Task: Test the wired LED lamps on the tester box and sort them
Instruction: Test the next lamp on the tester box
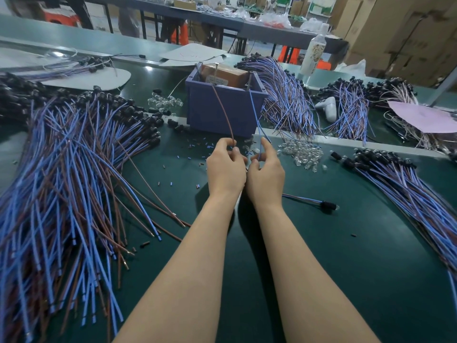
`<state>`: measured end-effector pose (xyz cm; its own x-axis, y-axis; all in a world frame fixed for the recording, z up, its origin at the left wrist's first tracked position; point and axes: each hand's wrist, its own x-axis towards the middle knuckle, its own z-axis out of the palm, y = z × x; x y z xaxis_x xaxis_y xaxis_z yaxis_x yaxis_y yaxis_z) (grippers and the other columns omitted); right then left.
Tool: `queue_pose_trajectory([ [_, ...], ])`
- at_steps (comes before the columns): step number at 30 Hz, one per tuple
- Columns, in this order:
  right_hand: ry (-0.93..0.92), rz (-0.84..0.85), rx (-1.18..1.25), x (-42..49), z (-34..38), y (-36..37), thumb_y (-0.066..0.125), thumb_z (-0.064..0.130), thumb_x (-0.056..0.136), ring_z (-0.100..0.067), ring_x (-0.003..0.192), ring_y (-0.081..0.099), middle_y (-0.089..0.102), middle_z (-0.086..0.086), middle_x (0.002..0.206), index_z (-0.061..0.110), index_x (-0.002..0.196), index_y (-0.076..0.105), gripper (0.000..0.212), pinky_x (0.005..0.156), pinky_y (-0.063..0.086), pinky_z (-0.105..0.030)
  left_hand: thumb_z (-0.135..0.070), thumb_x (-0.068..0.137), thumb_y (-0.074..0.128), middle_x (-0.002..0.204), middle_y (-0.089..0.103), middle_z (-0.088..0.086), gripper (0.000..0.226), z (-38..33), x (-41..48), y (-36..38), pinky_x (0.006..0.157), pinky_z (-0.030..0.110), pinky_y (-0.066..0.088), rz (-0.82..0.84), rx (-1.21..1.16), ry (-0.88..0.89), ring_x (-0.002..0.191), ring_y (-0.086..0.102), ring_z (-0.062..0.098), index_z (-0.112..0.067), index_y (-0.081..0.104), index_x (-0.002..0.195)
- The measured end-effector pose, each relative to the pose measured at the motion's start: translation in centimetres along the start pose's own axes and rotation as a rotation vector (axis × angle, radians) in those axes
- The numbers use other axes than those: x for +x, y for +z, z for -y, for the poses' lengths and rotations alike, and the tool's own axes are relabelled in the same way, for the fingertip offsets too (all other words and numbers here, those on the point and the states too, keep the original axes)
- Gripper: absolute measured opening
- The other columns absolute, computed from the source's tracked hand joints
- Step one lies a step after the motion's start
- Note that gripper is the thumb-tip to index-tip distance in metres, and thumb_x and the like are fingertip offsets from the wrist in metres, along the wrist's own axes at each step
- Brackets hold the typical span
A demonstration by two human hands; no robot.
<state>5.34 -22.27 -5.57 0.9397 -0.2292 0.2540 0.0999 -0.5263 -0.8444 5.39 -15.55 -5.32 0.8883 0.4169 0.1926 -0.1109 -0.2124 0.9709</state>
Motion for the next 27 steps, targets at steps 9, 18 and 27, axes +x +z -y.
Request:
queue_pose_trajectory([
  [9, -0.007, 0.013, -0.007, -0.09, -0.11, 0.00, 0.042, 0.002, 0.091, -0.022, 0.114, 0.053, 0.057, -0.007, 0.128, 0.020, 0.141, 0.040, 0.054, 0.094, 0.038, -0.030, -0.012, 0.097, 0.045, 0.068, 0.061, -0.009, 0.021, 0.08, 0.07, -0.06, 0.080, 0.038, 0.054, 0.016, 0.008, -0.004, 0.068, 0.059, 0.014, -0.012, 0.058, 0.114],
  [18, -0.001, 0.021, 0.001, -0.18, -0.02, -0.05, 0.041, 0.002, 0.090, -0.021, 0.113, 0.054, 0.058, -0.006, 0.127, 0.020, 0.141, 0.042, 0.054, 0.096, 0.039, -0.031, -0.012, 0.096, 0.046, 0.066, 0.061, -0.011, 0.021, 0.09, 0.08, -0.09, 0.080, 0.040, 0.054, 0.024, 0.004, -0.009, 0.068, 0.058, 0.015, -0.014, 0.059, 0.113],
  [27, 0.003, 0.021, 0.022, -0.35, 0.03, -0.05, 0.042, 0.002, 0.090, -0.020, 0.109, 0.055, 0.060, -0.005, 0.123, 0.023, 0.140, 0.043, 0.054, 0.093, 0.040, -0.030, -0.011, 0.096, 0.046, 0.078, 0.066, 0.001, 0.023, -0.12, -0.11, -0.14, 0.080, 0.042, 0.055, 0.020, -0.005, -0.005, 0.071, 0.060, 0.017, -0.012, 0.058, 0.115],
])
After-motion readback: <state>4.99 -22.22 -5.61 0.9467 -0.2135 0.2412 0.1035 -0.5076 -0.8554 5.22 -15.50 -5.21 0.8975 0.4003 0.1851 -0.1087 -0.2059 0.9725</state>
